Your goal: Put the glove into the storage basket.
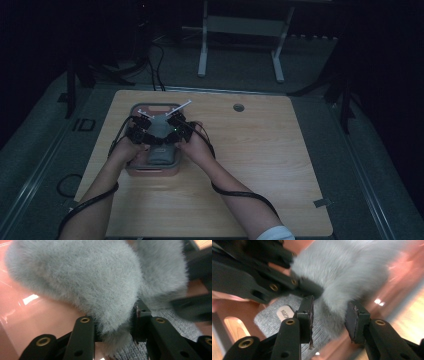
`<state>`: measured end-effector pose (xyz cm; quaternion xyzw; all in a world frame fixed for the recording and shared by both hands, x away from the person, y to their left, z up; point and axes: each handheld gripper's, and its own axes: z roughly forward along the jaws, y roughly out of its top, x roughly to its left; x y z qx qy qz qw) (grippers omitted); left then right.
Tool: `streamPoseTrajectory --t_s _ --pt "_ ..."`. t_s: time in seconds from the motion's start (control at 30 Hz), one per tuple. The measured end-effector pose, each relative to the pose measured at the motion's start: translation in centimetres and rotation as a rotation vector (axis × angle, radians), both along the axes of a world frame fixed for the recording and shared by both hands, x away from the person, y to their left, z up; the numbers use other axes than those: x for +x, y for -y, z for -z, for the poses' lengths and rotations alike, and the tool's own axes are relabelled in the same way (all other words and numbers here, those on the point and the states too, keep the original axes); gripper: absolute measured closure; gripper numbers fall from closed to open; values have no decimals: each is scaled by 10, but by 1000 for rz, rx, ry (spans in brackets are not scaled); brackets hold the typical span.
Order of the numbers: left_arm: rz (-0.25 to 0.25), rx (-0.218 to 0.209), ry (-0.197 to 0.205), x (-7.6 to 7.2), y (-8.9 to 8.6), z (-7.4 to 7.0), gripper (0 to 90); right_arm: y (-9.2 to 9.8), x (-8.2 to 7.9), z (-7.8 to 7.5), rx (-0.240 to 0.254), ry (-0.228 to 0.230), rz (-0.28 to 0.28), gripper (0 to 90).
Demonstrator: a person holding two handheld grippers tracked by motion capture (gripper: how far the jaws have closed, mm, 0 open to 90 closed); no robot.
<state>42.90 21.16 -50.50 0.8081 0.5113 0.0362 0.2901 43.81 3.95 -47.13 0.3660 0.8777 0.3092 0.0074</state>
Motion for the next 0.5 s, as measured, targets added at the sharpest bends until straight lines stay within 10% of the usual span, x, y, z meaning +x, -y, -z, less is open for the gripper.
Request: streamPoseTrajectory --t_s 0.2,0.5 --pt "-50 45 0 1 4 0 434 29 -4 -35 135 63 4 487" --pt "-98 106 112 -11 -8 -29 199 69 -1 -46 157 63 -25 280"
